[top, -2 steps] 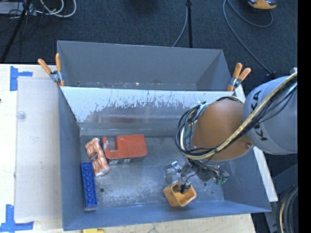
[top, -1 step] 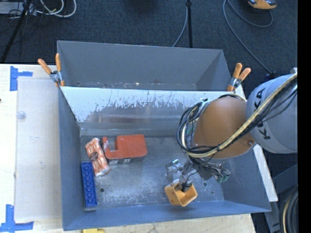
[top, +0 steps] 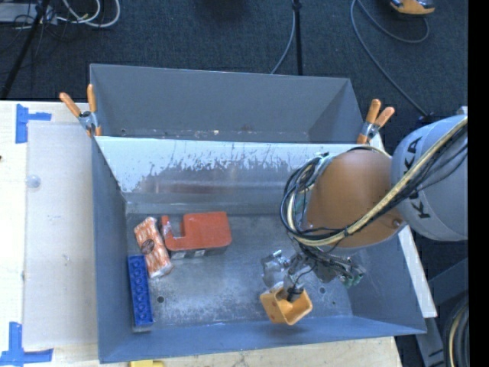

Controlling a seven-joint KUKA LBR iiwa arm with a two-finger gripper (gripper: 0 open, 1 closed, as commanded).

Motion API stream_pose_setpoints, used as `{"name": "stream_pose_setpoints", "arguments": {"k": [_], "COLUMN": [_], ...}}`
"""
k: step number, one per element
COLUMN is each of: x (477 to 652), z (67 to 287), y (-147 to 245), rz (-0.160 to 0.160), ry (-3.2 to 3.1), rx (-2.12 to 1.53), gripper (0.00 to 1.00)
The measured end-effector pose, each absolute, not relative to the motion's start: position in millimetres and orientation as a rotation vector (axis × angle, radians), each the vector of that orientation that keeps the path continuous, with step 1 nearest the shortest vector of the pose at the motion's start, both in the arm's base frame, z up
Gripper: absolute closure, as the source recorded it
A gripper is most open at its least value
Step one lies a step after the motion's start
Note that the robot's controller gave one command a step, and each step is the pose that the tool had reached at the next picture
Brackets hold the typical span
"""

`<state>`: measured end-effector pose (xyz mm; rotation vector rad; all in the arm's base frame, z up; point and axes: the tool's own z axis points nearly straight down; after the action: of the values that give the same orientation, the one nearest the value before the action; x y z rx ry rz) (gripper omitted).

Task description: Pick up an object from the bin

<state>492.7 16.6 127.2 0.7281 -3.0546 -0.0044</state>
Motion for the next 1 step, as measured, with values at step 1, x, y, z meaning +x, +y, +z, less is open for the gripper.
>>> {"name": "stream_pose_setpoints", "arguments": {"k": [1], "x": [492.0], "z": [143.4], "y": [16.7], "rz": [-0.005], "ry": [-3.053], "rx": [0.727], "gripper": [1.00]}}
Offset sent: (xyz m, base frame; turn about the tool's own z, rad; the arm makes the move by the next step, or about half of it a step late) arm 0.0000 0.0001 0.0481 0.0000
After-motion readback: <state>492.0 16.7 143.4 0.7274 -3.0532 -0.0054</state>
